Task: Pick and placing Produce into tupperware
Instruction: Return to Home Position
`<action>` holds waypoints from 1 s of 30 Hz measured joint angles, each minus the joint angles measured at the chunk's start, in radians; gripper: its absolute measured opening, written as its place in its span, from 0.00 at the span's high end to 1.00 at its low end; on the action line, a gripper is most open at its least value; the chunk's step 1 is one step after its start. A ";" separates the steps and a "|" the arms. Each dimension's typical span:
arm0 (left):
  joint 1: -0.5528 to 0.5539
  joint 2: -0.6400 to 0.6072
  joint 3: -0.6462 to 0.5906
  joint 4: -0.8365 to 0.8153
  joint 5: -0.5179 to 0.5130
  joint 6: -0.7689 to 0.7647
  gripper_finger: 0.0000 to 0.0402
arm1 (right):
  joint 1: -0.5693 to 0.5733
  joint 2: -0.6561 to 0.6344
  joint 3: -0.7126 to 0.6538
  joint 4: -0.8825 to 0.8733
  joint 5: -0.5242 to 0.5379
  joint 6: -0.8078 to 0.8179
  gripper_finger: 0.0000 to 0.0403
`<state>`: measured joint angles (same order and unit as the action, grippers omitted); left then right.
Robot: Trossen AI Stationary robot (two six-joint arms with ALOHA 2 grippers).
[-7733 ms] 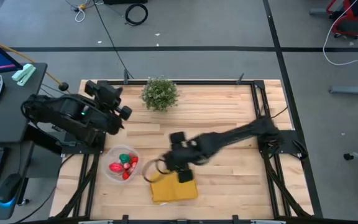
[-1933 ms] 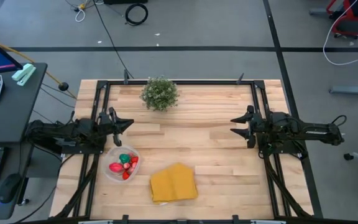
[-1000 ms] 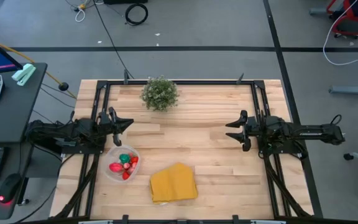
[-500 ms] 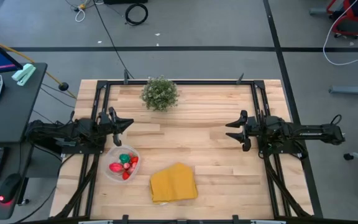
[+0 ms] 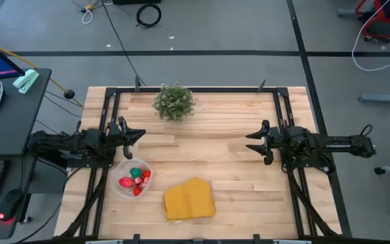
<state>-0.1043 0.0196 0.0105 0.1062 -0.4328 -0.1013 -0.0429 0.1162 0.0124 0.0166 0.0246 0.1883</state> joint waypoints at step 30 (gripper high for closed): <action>0.000 0.000 0.000 0.000 0.000 0.000 0.94 | 0.000 0.000 0.000 0.000 0.000 0.000 0.46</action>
<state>-0.1043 0.0196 0.0105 0.1066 -0.4328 -0.1017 -0.0429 0.1162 0.0124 0.0163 0.0246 0.1883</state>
